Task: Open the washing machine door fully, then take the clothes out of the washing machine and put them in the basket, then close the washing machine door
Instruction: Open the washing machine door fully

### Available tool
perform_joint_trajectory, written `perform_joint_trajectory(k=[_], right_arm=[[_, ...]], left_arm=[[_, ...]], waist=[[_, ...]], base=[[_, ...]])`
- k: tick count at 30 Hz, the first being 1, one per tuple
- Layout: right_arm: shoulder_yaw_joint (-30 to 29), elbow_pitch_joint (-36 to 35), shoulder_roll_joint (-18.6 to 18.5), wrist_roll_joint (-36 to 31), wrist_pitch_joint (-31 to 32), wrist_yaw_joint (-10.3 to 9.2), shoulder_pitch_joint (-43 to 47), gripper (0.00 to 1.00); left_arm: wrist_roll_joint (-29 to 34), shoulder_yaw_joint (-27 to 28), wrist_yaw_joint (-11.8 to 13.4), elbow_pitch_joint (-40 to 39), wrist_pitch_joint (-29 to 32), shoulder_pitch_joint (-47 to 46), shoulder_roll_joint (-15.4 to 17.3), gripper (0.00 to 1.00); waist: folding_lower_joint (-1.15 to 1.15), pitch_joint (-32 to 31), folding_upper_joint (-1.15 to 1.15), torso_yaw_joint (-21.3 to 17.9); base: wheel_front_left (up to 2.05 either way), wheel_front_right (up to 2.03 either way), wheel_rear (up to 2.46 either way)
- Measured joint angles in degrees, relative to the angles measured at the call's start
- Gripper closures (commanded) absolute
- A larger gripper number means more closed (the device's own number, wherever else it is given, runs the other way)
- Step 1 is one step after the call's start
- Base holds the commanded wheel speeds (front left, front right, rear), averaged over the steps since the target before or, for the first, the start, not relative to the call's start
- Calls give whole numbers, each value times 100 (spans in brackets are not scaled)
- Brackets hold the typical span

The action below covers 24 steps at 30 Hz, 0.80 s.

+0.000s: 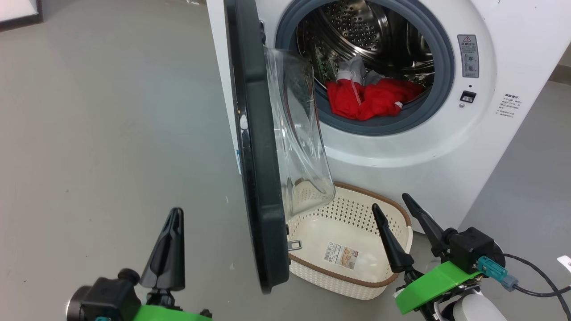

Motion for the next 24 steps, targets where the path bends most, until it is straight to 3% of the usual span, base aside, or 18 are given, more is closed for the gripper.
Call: perform_joint_trajectory(k=[5, 14, 24], right_arm=[[-4, 10, 1, 1, 0, 0, 0, 0], [-4, 30, 1, 5, 1, 0, -1, 0], [-8, 24, 0, 4, 2, 0, -12, 0]], left_arm=[[105, -110, -18, -495, 123, -294, 62, 100], [372, -630, -264, -1184, 494, -1010, 51, 100], [296, -1324, -616, -827, 770, -1235, -198, 100]], waist=[[0, 6, 0, -18], [0, 67, 0, -80], [0, 226, 0, -203]], base=[[0, 0, 0], [0, 0, 0], [0, 0, 0]])
